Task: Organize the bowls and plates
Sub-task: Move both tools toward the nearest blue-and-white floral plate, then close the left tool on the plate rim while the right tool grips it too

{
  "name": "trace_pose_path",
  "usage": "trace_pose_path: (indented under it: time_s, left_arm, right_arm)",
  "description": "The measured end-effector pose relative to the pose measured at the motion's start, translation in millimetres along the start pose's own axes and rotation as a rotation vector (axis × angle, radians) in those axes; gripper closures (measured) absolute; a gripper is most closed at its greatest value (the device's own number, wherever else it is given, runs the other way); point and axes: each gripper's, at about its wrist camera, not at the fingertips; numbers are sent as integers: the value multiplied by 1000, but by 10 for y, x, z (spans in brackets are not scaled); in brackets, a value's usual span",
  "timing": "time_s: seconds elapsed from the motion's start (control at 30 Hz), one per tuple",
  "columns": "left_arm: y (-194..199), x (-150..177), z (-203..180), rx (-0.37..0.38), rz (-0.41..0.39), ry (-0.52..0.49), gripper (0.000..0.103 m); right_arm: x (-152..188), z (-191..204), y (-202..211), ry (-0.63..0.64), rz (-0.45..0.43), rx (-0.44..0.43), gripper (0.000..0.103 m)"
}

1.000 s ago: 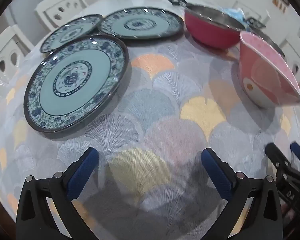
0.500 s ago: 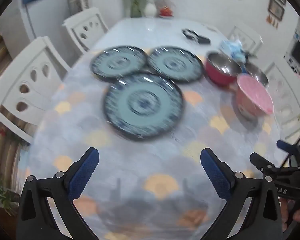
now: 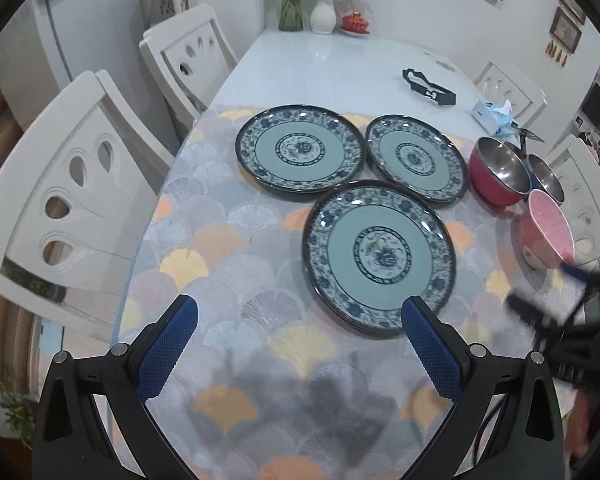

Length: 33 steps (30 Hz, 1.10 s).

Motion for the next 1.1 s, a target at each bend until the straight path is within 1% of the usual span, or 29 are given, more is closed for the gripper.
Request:
trace_pose_path:
  time_s: [0.03,0.07,0.1,0.13,0.17,0.23,0.3,0.37,0.47,0.53,0.57,0.6,0.63,0.7,0.77,0.8,0.83,0.87,0.9,0.93,1.0,1.03,1.1]
  left_arm:
    - [-45,-32,38,-18,10,-4,1]
    - [-80,-48,67,-33,18,-14,1]
    - [-135,-75,103,-42,30,-21,2]
    - [-183,-89,145,-32,42,-18,3]
    - [-236,-103,192,-2,59,-9,3]
    - [-354,-117,266,75,108,19,5]
    - [-405,-149,307,105,119,26,5]
    - [-425,-193,306,119,112,26,5]
    - [-452,-288,284,163,95,3,5]
    - [-496,-354,245,175,91,-19,5]
    - [-523,-382,232,177,93,-24,6]
    - [-570,-410,227,186,99,-27,9]
    - [-622,-429,227,201,111,-26,15]
    - [-761,-447,233,226,149,-22,21]
    - [-880,-437,229,227,174,-23,22]
    - [-937,-427,229,231,182,-23,24]
    - [-983,-421,240,242,189,-20,29]
    - [-1049,-423,247,260,207,-13,32]
    - [-1091,-425,251,271,218,-8,34]
    - [-1136,-432,250,279,227,-5,34]
    - [-1217,-440,267,292,241,-3,36]
    - [-1244,-447,268,298,245,-4,41]
    - [-1284,-454,271,314,254,-3,47]
  right_arm:
    - [12,12,-55,-22,22,-26,6]
    - [31,30,-104,-50,38,-25,6]
    - [24,38,-125,-62,38,-7,6]
    - [26,41,-118,-78,22,28,6]
    - [32,47,-96,-86,7,49,6]
    - [-36,54,-23,-104,-32,63,6]
    - [-104,23,64,-130,-71,68,6]
    - [-167,-27,48,-159,-76,39,6]
    - [-218,-68,-49,-189,-42,-38,6]
    - [-235,-55,-153,-212,-21,-51,8]
    - [-254,-57,-205,-227,-11,-70,9]
    - [-279,-60,-262,-241,0,-87,12]
    - [-295,-58,-315,-246,7,-91,13]
    - [-304,-53,-387,-234,3,-89,13]
    - [-339,-32,-456,-211,9,-69,13]
    - [-358,-44,-481,-206,11,-57,14]
    - [-374,-47,-512,-203,12,-50,19]
    - [-396,-65,-539,-204,17,-50,23]
    - [-410,-88,-582,-207,27,-53,31]
    - [-418,-111,-641,-213,42,-63,37]
    - [-426,-152,-729,-224,65,-82,43]
    - [-433,-153,-756,-229,70,-86,46]
    - [-445,-158,-806,-232,77,-102,49]
Point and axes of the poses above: each gripper's, at about its wrist camera, not at the fingertips, and y roughly against the way its jaws point, z to its left, x to its underside, and after that the axes turned 1 degree about z, right-handed
